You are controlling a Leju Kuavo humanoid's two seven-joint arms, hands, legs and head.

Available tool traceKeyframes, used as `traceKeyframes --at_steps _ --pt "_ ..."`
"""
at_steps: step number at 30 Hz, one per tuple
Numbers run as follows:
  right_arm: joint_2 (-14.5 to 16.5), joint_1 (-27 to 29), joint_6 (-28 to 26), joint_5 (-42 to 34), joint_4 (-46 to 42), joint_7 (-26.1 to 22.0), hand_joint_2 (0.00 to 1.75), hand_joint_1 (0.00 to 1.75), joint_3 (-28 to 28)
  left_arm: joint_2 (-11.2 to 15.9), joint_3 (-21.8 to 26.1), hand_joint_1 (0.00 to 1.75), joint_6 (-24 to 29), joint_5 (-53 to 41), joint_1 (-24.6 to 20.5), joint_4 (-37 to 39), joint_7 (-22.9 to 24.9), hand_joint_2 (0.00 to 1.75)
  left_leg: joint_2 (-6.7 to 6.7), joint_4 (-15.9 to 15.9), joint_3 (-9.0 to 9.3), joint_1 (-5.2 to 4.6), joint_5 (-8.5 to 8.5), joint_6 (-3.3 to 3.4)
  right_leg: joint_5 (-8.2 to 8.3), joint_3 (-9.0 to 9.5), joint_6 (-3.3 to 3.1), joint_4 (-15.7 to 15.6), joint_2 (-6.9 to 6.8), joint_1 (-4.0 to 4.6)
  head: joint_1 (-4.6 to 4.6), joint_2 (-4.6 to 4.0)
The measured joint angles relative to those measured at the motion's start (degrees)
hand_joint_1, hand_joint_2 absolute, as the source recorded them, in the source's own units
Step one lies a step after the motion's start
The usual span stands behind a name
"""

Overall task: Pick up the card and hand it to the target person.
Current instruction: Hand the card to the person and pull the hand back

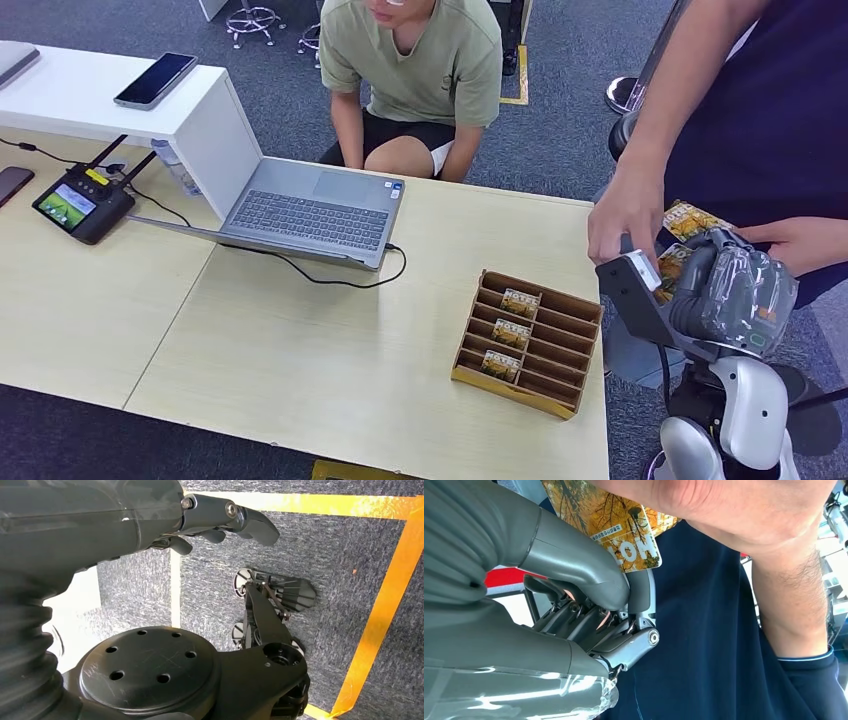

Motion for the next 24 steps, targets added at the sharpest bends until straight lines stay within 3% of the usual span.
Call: traceKeyframes --at_steps 5,6,9,10,11,24 --pt "0.02 -0.02 0.0 0.0 0.02 -0.01 1.75 1.62 0.02 0.02 0.01 0.0 0.0 0.0 0.0 -0.02 -0.05 1.75 0.02 -0.02 0.01 0.0 0.02 0.0 0.02 0.01 -0.02 -0.03 0.02 0.01 0.0 0.0" --pt "0.04 -0.01 0.01 -0.01 0.04 -0.05 1.75 1.44 0.02 0.05 0.17 0.0 -0.02 0.11 0.01 -0.04 -0.3 1.31 0.01 -0.02 0.01 0.0 0.02 0.0 0.02 0.01 -0.02 -0.02 0.01 0.0 0.0 0.0" --pt "0.21 -0.07 0.18 -0.25 0.25 -0.34 1.75 0.27 0.07 0.01 1.09 0.0 0.35 0.82 0.03 0.1 -0.26 0.0 0.02 -0.01 0.01 0.0 0.01 0.0 0.02 0.01 -0.01 -0.01 0.02 0.0 0.0 0.0" --pt "0.29 -0.15 0.24 -0.33 0.41 -0.42 1.75 0.03 0.12 -0.01 1.22 0.0 0.51 0.93 0.02 0.14 -0.01 0.0 0.02 0.0 0.0 0.0 0.0 0.0 0.01 0.0 0.0 0.0 0.01 0.0 0.0 0.0" --pt "0.36 -0.22 0.25 -0.38 0.53 -0.46 1.75 0.0 0.17 0.01 1.2 0.0 0.57 0.92 0.03 0.12 0.05 0.0 0.02 -0.01 0.01 0.0 0.01 0.0 0.02 0.0 -0.01 -0.01 0.02 0.0 0.0 0.0" --pt "0.52 -0.19 0.14 -0.93 0.49 -0.67 1.75 0.0 0.0 0.08 1.14 0.0 0.78 0.75 0.07 -0.01 -0.07 0.0 0.05 -0.05 0.03 0.0 0.03 0.01 0.05 0.03 -0.03 -0.06 0.05 0.01 0.0 0.0"
